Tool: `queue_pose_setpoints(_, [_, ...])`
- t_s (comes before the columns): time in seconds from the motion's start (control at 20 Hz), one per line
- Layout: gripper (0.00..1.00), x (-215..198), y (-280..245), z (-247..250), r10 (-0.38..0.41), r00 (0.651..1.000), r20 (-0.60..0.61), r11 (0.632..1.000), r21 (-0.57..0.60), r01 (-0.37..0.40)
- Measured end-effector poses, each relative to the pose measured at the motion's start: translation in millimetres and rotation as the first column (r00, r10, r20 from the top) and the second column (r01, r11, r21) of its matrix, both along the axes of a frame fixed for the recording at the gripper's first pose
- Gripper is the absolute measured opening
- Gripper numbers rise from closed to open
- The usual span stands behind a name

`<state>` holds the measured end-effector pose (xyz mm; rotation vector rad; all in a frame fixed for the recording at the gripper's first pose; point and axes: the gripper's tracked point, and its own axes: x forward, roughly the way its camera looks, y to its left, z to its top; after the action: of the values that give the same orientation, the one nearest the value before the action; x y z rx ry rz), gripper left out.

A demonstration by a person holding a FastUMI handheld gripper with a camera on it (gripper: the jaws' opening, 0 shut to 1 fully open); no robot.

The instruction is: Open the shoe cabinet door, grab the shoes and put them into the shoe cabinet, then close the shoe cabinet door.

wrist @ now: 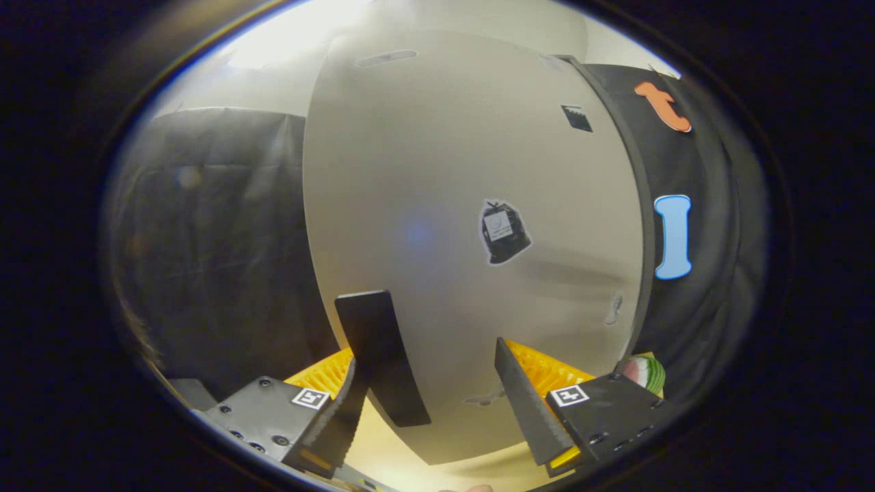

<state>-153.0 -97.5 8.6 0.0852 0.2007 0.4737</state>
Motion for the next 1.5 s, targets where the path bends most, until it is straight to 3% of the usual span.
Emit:
queue_pose_setpoints(0.45, [1.0, 46, 41, 0, -0.119, 0.992, 0.031, 0.992, -0.035, 0.12])
queue_pose_setpoints(1.5, [1.0, 68, 57, -9, -0.283, 0.957, 0.071, 0.955, -0.07, 0.287])
